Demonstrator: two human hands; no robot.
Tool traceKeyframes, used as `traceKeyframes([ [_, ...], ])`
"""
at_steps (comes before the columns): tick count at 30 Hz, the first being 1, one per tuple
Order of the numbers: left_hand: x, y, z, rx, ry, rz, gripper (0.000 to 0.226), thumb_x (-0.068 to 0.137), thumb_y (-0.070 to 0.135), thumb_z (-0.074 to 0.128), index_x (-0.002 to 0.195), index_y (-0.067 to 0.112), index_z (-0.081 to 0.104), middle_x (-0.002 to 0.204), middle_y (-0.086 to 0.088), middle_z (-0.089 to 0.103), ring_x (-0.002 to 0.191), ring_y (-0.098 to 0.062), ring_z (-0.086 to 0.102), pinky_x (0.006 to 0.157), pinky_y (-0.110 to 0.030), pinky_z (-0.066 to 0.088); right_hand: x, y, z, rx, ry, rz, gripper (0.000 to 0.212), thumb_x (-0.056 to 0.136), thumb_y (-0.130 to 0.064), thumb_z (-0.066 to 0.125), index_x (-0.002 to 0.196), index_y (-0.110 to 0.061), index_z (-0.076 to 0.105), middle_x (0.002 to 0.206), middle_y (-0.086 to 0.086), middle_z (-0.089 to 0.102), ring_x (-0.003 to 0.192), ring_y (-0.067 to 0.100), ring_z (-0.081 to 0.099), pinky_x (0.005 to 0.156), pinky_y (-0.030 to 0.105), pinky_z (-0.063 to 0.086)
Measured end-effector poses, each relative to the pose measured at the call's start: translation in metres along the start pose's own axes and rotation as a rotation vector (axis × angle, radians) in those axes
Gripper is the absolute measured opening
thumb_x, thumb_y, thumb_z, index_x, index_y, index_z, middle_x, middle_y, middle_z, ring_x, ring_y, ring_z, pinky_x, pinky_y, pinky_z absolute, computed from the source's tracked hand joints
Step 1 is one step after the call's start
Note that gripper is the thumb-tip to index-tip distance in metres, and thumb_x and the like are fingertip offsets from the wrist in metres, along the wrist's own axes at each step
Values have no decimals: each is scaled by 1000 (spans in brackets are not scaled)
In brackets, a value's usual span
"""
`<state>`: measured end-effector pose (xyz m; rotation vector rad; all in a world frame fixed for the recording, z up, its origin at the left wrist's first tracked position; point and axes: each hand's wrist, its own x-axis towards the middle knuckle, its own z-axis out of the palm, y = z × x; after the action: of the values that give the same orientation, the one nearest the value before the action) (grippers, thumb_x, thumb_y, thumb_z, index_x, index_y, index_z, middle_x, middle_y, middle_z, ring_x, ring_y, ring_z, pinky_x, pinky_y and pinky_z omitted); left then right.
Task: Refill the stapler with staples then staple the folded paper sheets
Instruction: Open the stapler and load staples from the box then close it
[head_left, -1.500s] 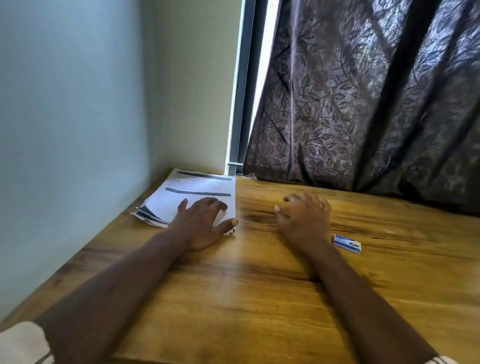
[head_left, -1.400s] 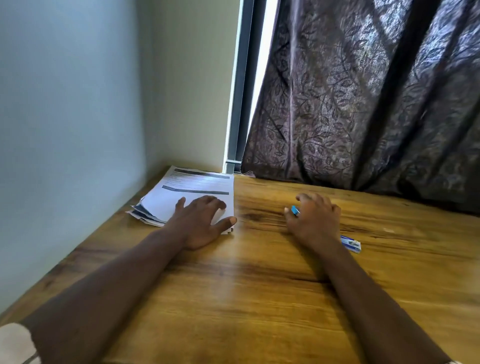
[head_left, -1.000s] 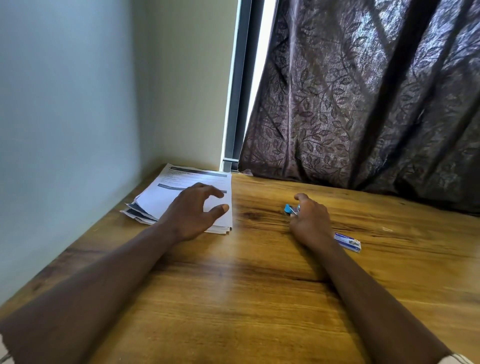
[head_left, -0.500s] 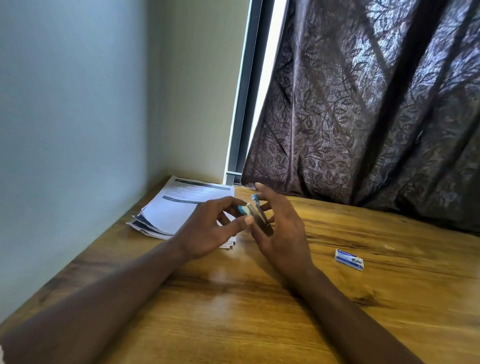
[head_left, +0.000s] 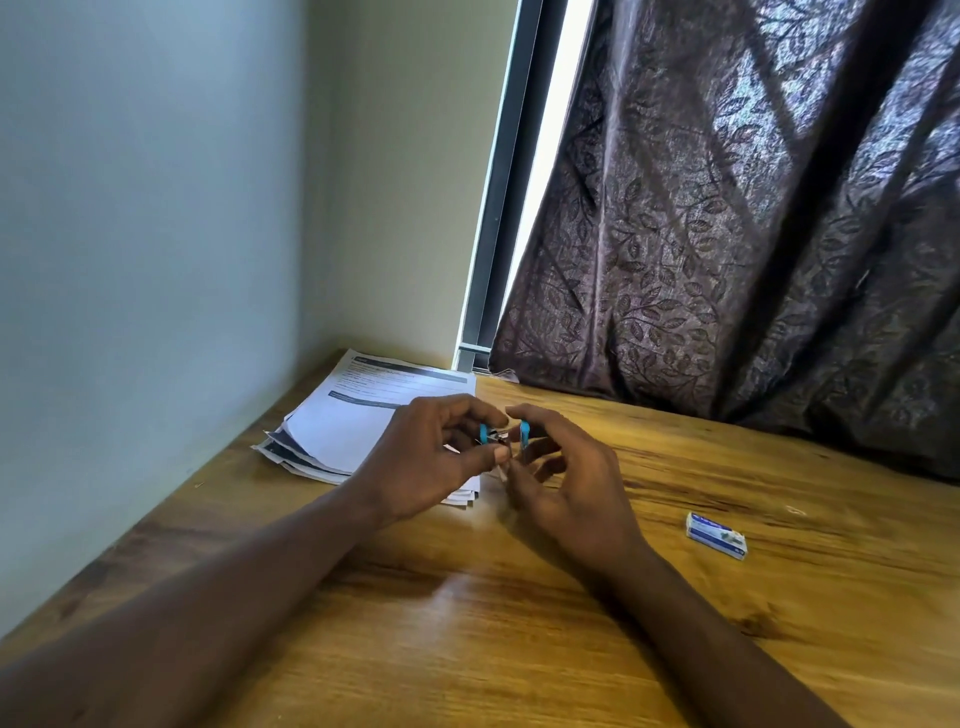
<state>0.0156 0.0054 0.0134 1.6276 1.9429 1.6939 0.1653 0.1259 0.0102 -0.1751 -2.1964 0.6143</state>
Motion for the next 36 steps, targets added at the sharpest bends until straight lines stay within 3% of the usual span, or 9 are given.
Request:
traceKeyframes([
  [4,2,4,-1,-67,2,-26,31,81,16,85,110,18,75,93,7,78,86,-11,75,82,-33,64,2,3,-6,84,29,75,31,89,-22,76,118,-27,66,89,-8,72,79,14,70,68,37,59],
  [8,1,7,0,-75,-30,-23,29,82,13,83,110,18,78,95,7,79,90,-11,76,85,-33,63,1,3,-10,92,38,65,24,87,-14,75,108,-24,69,88,-10,71,79,14,68,66,36,59],
  [13,-1,11,2,-71,-18,-33,29,82,12,84,110,19,78,95,8,80,88,-11,77,83,-37,64,2,0,-13,18,13,36,18,85,-27,72,103,-24,70,88,-11,70,81,11,67,63,35,58],
  [20,-6,18,8,-32,-13,-39,24,85,13,81,106,22,75,101,6,77,79,-12,78,75,-45,65,3,-4,-14,93,10,74,11,81,-36,71,86,-28,66,76,0,71,65,21,71,58,45,59],
  [26,-6,18,8,-8,7,-32,26,87,11,79,109,22,73,107,7,75,80,-9,78,75,-42,66,4,-9,-10,52,40,39,13,84,-38,69,89,-26,66,76,-4,70,67,17,70,58,42,58],
  [32,-5,22,9,-29,27,-12,24,90,12,76,112,21,72,110,7,75,82,-6,78,80,-36,65,5,-10,-11,48,79,-13,9,89,-18,73,94,-16,67,86,-1,68,66,16,70,51,32,59],
  [36,-5,24,10,-74,36,-9,24,91,10,75,112,20,72,110,4,76,84,-8,78,83,-36,64,7,-10,-10,-5,131,-56,10,87,-17,74,95,-15,68,86,-4,67,70,14,67,53,27,57],
])
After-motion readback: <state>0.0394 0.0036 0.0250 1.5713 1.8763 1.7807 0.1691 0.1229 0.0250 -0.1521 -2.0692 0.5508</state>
